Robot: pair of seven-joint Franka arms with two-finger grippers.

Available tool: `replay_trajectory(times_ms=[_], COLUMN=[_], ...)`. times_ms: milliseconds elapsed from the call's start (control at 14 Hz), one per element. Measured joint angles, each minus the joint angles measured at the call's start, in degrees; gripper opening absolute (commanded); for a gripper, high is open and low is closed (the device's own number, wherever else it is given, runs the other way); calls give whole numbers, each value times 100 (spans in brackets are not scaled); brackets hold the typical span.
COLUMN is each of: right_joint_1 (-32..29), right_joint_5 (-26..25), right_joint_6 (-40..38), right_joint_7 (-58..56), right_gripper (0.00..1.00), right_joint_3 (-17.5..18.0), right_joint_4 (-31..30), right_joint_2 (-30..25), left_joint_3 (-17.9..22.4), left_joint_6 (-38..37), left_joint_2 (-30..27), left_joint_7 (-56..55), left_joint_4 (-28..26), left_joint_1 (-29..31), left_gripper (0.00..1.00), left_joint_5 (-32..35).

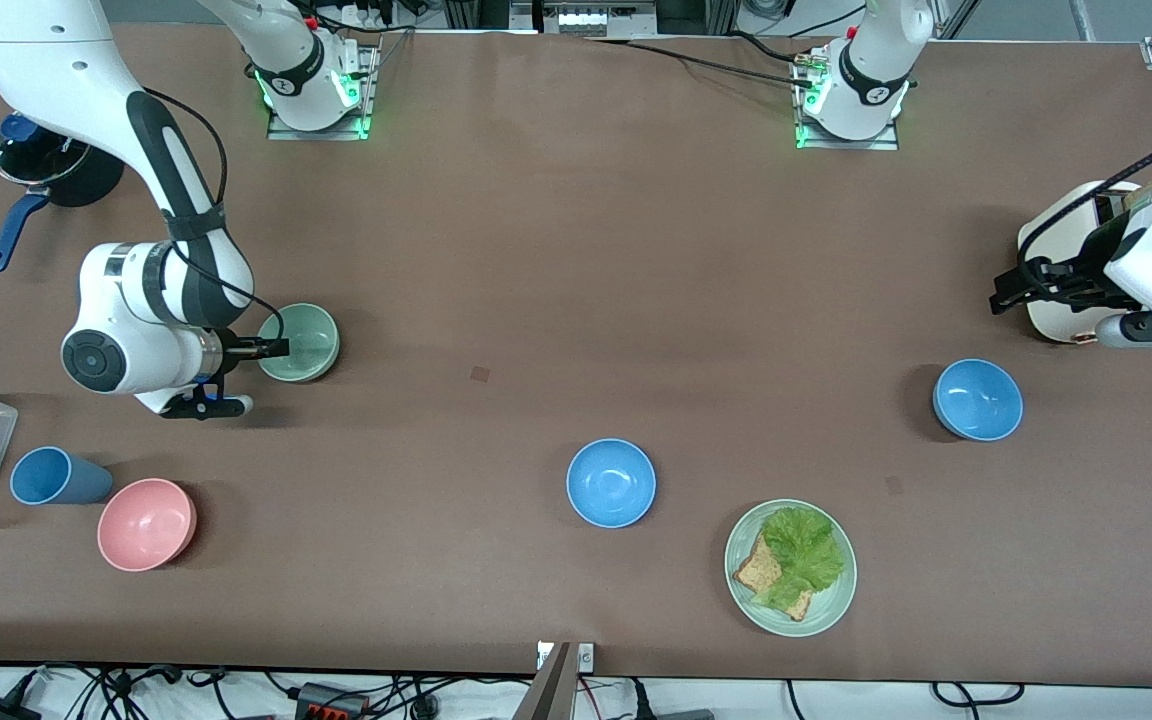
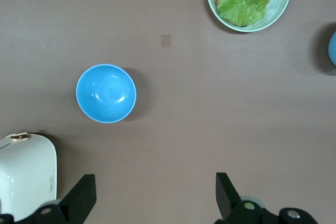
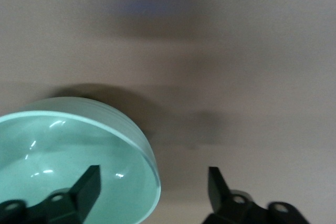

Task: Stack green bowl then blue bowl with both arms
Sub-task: 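Grasp the rim of the light green bowl with the right gripper, then carry the green bowl to the table middle with the right gripper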

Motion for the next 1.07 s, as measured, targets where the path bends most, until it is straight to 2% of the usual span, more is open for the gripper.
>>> replay_trajectory(times_ms=[71, 143, 286, 714, 857, 1071], right_joint_1=[15, 24, 27, 34, 43, 209], right_joint_5=[0, 0, 0, 37, 49, 146], right_joint_6=[-9, -24, -39, -190, -397, -999], right_joint_7=[1, 2, 2, -19, -11, 361], right_gripper=[40, 28, 1, 0, 0, 0], right_joint_3=[0, 0, 0, 152, 434, 1042], right_joint_4=[-3, -9, -10, 110, 376, 1128], right_joint_2=[29, 59, 106, -6, 4, -2], left_joint_3=[1, 2, 5, 8, -14, -86], left_joint_6=[-54, -83, -112, -241, -241, -256], left_joint_2=[7, 9, 10, 10, 11, 11], left_joint_7=[-1, -2, -2, 0, 0, -3], left_joint_4=[0, 0, 0, 1, 1, 4], left_joint_1=[31, 75, 187, 468, 466, 445], left_gripper=[100, 100, 100, 100, 100, 100], left_joint_5=[0, 0, 0, 40, 176, 218])
